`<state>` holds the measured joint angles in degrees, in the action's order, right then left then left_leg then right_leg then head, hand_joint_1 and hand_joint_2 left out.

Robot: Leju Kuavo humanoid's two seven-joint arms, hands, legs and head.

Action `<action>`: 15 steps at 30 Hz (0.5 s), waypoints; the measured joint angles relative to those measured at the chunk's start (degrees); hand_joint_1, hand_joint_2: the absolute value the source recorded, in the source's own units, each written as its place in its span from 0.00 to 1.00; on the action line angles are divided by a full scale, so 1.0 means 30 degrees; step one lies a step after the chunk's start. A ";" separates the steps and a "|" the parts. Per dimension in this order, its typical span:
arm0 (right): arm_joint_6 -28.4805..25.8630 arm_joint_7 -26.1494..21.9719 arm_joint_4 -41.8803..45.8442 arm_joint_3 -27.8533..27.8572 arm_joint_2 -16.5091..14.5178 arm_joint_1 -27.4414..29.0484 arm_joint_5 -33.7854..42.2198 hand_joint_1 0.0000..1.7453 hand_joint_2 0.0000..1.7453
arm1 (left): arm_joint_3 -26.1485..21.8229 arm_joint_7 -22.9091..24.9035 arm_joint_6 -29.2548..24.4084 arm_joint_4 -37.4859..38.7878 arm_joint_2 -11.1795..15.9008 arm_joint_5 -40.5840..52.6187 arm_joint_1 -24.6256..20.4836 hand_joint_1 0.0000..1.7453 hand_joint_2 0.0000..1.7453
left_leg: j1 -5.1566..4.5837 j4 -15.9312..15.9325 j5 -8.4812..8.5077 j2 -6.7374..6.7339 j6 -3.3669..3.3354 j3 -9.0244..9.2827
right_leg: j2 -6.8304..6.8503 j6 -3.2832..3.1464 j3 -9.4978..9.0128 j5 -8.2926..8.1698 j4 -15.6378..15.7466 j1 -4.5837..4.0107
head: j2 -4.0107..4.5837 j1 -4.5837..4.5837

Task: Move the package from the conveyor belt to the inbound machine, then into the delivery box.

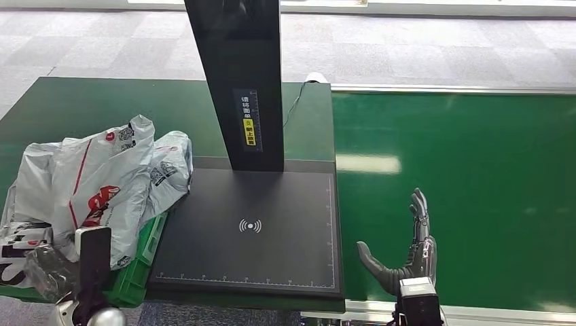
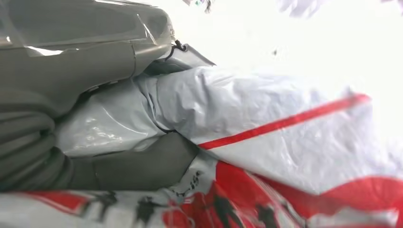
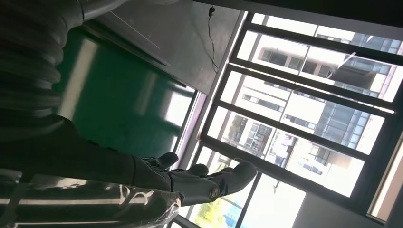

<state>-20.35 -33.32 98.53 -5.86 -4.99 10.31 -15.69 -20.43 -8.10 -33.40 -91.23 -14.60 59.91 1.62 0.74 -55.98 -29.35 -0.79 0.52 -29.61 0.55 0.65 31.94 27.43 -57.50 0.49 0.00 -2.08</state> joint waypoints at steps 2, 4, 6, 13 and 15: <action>0.0149 0.0045 0.0029 0.0060 -0.0004 -0.0007 -0.0071 0.00 1.00 | 0.0544 0.0601 0.0109 0.0861 0.0448 0.0203 -0.0143 1.00 1.00 | -0.0001 0.0000 0.0001 0.0020 0.0000 -0.0002 | 0.0008 0.0001 -0.0006 0.0001 0.0000 0.0002 | 0.0000 0.0000; 0.0206 0.0060 0.0034 0.0085 -0.0009 -0.0009 -0.0087 0.00 1.00 | 0.0869 0.0764 0.0112 0.1344 0.0746 0.0236 -0.0285 1.00 1.00 | -0.0005 0.0001 0.0001 0.0029 -0.0001 -0.0002 | 0.0025 0.0002 -0.0016 0.0003 0.0000 0.0007 | 0.0000 0.0000; 0.0220 0.0067 0.0038 0.0100 -0.0016 -0.0010 -0.0113 0.00 1.00 | 0.1106 0.0832 0.0112 0.1607 0.0990 0.0239 -0.0408 1.00 1.00 | -0.0008 0.0001 0.0001 0.0039 -0.0003 0.0002 | 0.0056 0.0004 -0.0032 0.0005 0.0000 0.0010 | 0.0000 0.0000; 0.0263 0.0076 0.0038 0.0182 -0.0020 -0.0010 -0.0164 0.00 1.00 | 0.1530 0.1197 0.0245 0.2005 0.1453 0.0386 -0.0573 1.00 1.00 | -0.0008 0.0005 0.0018 0.0074 -0.0008 0.0037 | 0.0111 0.0003 -0.0105 0.0006 0.0002 0.0011 | 0.0000 0.0000; 0.0385 0.0078 0.0038 0.0229 -0.0020 -0.0019 -0.0204 0.00 1.00 | 0.1683 0.1698 0.0503 0.2088 0.1597 0.0591 -0.0586 0.75 1.00 | -0.0008 0.0006 0.0020 0.0085 -0.0008 0.0058 | 0.0120 0.0003 -0.0130 0.0006 0.0002 0.0011 | 0.0000 0.0000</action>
<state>-19.20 -33.09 98.64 -5.17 -5.05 10.25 -16.31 -15.38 -3.00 -31.89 -84.97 -9.81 61.68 -0.14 0.72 -55.96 -29.29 -0.53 0.50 -29.44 0.91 0.66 31.55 27.45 -57.49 0.52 0.00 -2.08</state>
